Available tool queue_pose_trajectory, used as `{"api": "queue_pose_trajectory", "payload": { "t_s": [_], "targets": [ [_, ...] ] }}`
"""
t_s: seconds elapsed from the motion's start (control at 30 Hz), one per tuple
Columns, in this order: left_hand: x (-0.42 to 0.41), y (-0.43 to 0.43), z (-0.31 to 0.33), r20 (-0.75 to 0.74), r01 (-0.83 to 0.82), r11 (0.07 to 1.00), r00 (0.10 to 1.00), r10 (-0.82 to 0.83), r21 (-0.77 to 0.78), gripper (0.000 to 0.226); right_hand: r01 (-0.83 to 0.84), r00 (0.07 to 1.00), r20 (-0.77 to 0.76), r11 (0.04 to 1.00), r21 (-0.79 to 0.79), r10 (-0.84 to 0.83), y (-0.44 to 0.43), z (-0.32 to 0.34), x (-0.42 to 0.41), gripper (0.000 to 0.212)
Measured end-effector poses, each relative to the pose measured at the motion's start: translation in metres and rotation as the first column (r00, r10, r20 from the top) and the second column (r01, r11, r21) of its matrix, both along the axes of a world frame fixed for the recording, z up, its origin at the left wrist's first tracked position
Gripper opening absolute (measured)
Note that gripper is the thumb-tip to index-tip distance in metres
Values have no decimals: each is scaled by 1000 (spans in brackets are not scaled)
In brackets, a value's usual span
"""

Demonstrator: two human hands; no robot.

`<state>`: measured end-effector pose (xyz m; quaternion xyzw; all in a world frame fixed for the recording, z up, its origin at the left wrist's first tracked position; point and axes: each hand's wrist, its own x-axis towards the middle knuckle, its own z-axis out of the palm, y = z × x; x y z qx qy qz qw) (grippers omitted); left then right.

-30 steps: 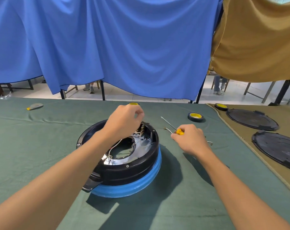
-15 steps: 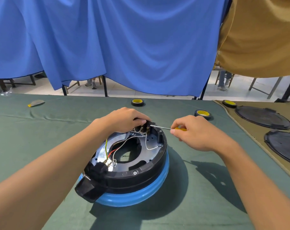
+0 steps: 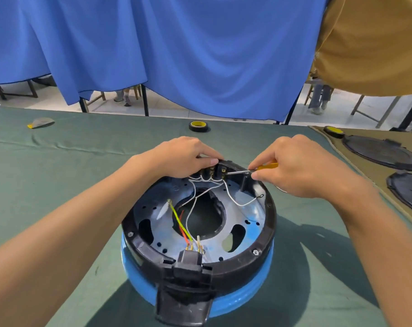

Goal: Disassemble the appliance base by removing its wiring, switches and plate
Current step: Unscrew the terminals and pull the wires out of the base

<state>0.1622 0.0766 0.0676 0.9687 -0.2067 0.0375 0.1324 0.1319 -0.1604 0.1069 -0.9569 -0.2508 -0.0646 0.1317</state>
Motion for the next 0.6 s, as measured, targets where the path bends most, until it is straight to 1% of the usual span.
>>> {"api": "queue_pose_trajectory", "payload": {
  "t_s": [0.1,0.17,0.27,0.37,0.6],
  "targets": [
    [0,1,-7,2,5,997,1000,-4,-83,31,-25,1000,19,1000,13,25,-1,0,-2,12],
    [0,0,-6,-19,17,994,1000,-19,-105,30,-34,999,24,999,20,33,-2,-1,-1,11],
    [-4,0,-3,-87,19,990,996,-32,-143,30,-52,998,31,998,33,51,-4,-3,3,9],
    [-7,-1,-3,-158,-43,988,987,20,-146,29,-58,998,35,997,49,56,-6,-2,6,6],
    [-11,-5,0,-187,-89,988,980,65,-126,29,-58,997,46,997,52,56,-8,-3,8,6]
  ]
}}
